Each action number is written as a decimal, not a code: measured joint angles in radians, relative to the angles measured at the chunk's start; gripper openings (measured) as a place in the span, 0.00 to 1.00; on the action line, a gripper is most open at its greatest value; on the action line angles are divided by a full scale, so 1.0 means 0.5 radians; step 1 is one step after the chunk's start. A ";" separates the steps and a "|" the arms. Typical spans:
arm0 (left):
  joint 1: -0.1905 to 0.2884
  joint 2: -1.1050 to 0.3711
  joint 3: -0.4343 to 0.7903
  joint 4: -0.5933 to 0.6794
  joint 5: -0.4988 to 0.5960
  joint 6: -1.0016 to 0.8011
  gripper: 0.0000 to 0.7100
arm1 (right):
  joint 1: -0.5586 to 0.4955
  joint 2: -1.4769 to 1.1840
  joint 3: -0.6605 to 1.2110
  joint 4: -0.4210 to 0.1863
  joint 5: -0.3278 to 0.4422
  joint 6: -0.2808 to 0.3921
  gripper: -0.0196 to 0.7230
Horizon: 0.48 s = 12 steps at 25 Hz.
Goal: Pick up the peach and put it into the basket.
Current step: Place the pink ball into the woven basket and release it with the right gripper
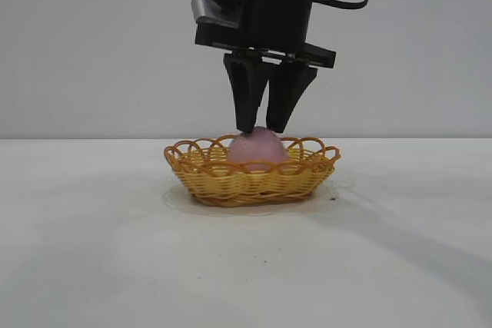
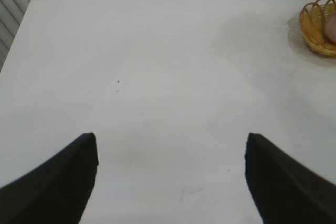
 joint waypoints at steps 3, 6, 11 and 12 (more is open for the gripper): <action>0.000 0.000 0.000 0.000 0.000 0.000 0.77 | 0.000 0.000 0.000 -0.004 -0.003 0.000 0.39; 0.000 0.000 0.000 0.000 0.000 0.000 0.77 | 0.000 0.000 -0.001 -0.039 -0.003 0.000 0.46; 0.000 0.000 0.000 0.000 0.000 0.000 0.77 | -0.016 0.000 -0.022 -0.108 0.008 0.000 0.60; 0.000 0.000 0.000 0.000 0.000 0.000 0.77 | -0.034 0.000 -0.044 -0.108 0.018 0.000 0.61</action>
